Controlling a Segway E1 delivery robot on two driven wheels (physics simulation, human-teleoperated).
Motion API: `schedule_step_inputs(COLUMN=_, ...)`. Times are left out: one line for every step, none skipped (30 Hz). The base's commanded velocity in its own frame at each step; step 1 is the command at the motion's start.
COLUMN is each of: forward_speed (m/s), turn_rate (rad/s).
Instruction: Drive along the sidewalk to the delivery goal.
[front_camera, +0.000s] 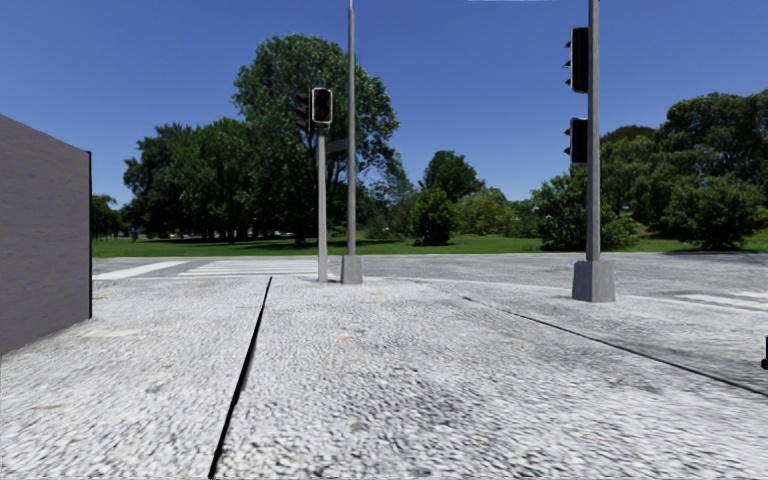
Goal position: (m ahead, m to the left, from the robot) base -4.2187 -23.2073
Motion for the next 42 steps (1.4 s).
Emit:
schedule_step_inputs(forward_speed=1.64, turn_rate=-0.37)
schedule_step_inputs(forward_speed=1.64, turn_rate=-0.37)
schedule_step_inputs(forward_speed=1.64, turn_rate=-0.37)
schedule_step_inputs(forward_speed=1.64, turn_rate=-0.37)
schedule_step_inputs(forward_speed=1.64, turn_rate=-0.37)
schedule_step_inputs(forward_speed=1.64, turn_rate=-0.37)
schedule_step_inputs(forward_speed=1.64, turn_rate=-0.37)
schedule_step_inputs(forward_speed=1.64, turn_rate=-0.37)
schedule_step_inputs(forward_speed=1.64, turn_rate=-0.37)
schedule_step_inputs(forward_speed=1.64, turn_rate=-0.4)
schedule_step_inputs(forward_speed=1.64, turn_rate=-0.4)
schedule_step_inputs(forward_speed=1.64, turn_rate=-0.4)
schedule_step_inputs(forward_speed=1.64, turn_rate=-0.43)
schedule_step_inputs(forward_speed=1.64, turn_rate=-0.43)
schedule_step_inputs(forward_speed=1.64, turn_rate=-0.45)
schedule_step_inputs(forward_speed=1.64, turn_rate=-0.45)
schedule_step_inputs(forward_speed=1.64, turn_rate=-0.45)
schedule_step_inputs(forward_speed=1.64, turn_rate=-0.45)
schedule_step_inputs(forward_speed=1.64, turn_rate=-0.45)
schedule_step_inputs(forward_speed=1.64, turn_rate=-0.47)
schedule_step_inputs(forward_speed=1.64, turn_rate=-0.49)
schedule_step_inputs(forward_speed=1.64, turn_rate=-0.49)
schedule_step_inputs(forward_speed=1.64, turn_rate=-0.49)
schedule_step_inputs(forward_speed=1.64, turn_rate=-0.5)
schedule_step_inputs(forward_speed=1.64, turn_rate=-0.5)
schedule_step_inputs(forward_speed=1.64, turn_rate=-0.5)
schedule_step_inputs(forward_speed=1.64, turn_rate=-0.5)
schedule_step_inputs(forward_speed=1.64, turn_rate=-0.5)
schedule_step_inputs(forward_speed=1.64, turn_rate=-0.5)
schedule_step_inputs(forward_speed=1.64, turn_rate=-0.5)
schedule_step_inputs(forward_speed=1.64, turn_rate=-0.5)
schedule_step_inputs(forward_speed=1.64, turn_rate=-0.51)
schedule_step_inputs(forward_speed=1.64, turn_rate=-0.52)
schedule_step_inputs(forward_speed=1.64, turn_rate=-0.63)
schedule_step_inputs(forward_speed=1.64, turn_rate=-0.67)
schedule_step_inputs(forward_speed=1.64, turn_rate=-0.67)
schedule_step_inputs(forward_speed=1.64, turn_rate=-0.68)
schedule_step_inputs(forward_speed=1.64, turn_rate=-0.69)
schedule_step_inputs(forward_speed=1.64, turn_rate=-0.69)
schedule_step_inputs(forward_speed=1.64, turn_rate=-0.69)
schedule_step_inputs(forward_speed=1.64, turn_rate=-0.69)
schedule_step_inputs(forward_speed=1.64, turn_rate=-0.69)
